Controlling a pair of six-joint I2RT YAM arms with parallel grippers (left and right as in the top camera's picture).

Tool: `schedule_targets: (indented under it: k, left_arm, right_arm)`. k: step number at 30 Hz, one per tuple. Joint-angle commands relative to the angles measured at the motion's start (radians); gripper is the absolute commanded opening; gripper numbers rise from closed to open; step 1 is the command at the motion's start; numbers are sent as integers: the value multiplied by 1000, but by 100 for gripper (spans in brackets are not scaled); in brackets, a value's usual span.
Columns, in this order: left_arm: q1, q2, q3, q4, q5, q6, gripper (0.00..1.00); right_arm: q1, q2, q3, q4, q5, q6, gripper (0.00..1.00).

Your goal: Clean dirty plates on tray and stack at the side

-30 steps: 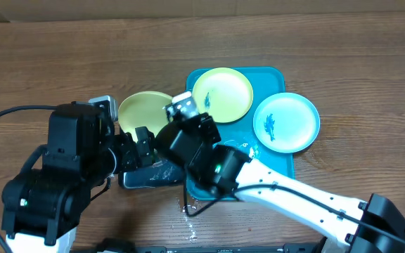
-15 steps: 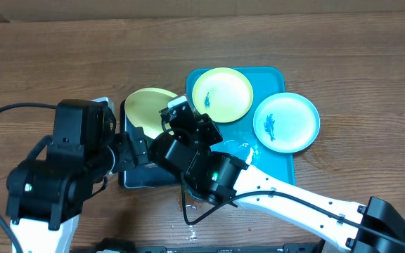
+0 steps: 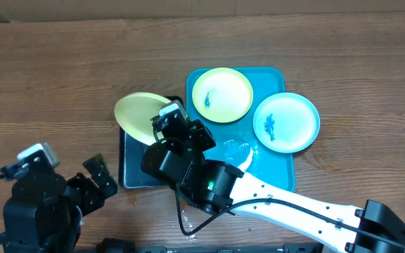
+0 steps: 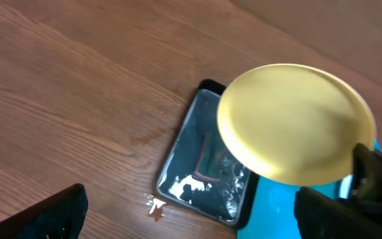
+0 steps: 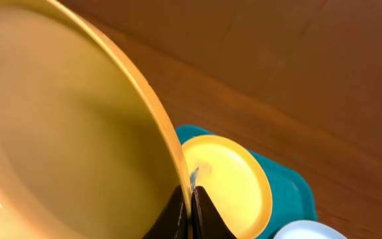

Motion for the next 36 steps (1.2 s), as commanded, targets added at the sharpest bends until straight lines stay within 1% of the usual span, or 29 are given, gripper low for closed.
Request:
schedule_targets:
  k: [1,4,6,12,22,26,27,29,30,32,33,34,36]
  left_arm:
    - [-11,3,7,0,-59,-30,100]
    - [-11,4,7,1,-59,-30,100]
    - [-11,3,7,1,-59,-30,100]
    - [-11,4,7,1,-58,-30,100]
    - [-11,4,7,1,-58,-30,100]
    - [-11,4,7,1,-58,-30,100]
    - [-11,4,7,1,-59,-30,100]
    - [-11,4,7,1,-59,-30,100]
    - [-11,4,7,1,-58,-30,100]
    - [-11,4,7,1,-58,-30,100]
    - [-11,4,7,1,-58,-30,100]
    - [-11,4,7,1,-58,-30,100]
    - [-11,4,7,1,-58,-30,100]
  right_arm:
    - [-1,-4,21,39,100,-40,4]
    - [6,-4,21,51,95,-50,4]
    - [7,-4,21,57,159,-63,4]
    - [19,-6,21,80,169,-100,4]
    - [42,-10,21,84,180,-100,4]
    - [33,-10,21,76,163,-74,4]
    - [21,-10,21,59,149,-32,4]
    - [-14,-10,21,-7,75,107,4]
    - [-39,-10,21,-51,1,193,4]
    - [-124,-10,21,-137,-257,401,4]
    - [-162,-10,21,-154,-363,464,4]
    - [-212,-10,21,-165,-492,515,4]
    - [-316,-13,21,-163,-759,534,4]
